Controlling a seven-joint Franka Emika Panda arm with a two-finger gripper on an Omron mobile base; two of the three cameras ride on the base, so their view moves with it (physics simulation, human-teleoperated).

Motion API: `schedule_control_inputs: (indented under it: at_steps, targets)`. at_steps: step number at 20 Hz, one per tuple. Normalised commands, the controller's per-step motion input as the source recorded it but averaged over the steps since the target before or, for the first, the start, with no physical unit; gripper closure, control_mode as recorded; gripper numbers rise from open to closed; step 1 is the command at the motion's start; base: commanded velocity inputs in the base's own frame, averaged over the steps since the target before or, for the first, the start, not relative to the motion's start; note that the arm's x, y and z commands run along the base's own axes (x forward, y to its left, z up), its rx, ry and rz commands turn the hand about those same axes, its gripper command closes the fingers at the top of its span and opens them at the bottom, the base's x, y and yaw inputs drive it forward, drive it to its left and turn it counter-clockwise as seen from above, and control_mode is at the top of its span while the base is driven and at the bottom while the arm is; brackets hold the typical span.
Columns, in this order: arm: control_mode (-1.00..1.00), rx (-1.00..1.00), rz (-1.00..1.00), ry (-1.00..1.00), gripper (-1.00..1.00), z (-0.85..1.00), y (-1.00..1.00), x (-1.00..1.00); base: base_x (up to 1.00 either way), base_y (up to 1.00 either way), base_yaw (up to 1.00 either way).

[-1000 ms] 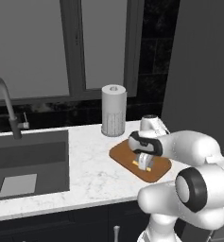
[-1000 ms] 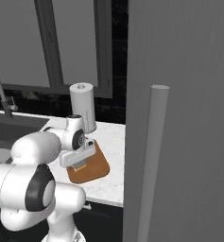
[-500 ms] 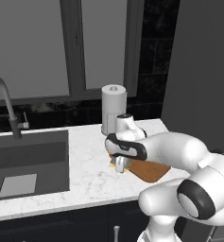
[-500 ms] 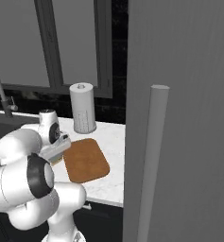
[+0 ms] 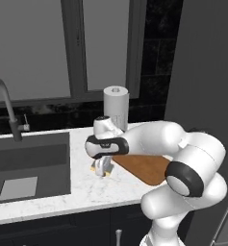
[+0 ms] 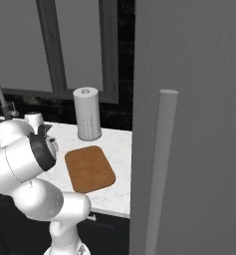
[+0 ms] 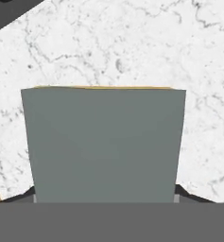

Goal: Pick up the sponge from the counter and clean the cutting board by briefly scrubbing or pressing down on the cutting board. Once finished, release the sponge.

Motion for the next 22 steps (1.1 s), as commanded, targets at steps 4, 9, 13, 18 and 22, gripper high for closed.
schedule_control_inputs:
  at_steps: [4,9,13,18,22]
  targets:
    - [-1.0,0.0,-0.03,-0.03,-1.0,0.0,0.01,0.05,0.0,0.0,0.0]
    - [-1.0,0.05,-0.11,0.05,-1.0,0.0,-0.15,0.21,0.0,0.0,0.0]
    - [-1.0,0.15,-0.01,0.1,-1.0,0.22,-0.25,0.03,0.0,0.0,0.0]
    - [-1.0,0.04,0.0,-0.07,-1.0,0.81,-0.27,-0.37,0.0,0.0,0.0]
    - [-1.0,0.0,-0.15,-0.2,-1.0,0.8,-0.43,-0.73,0.0,0.0,0.0]
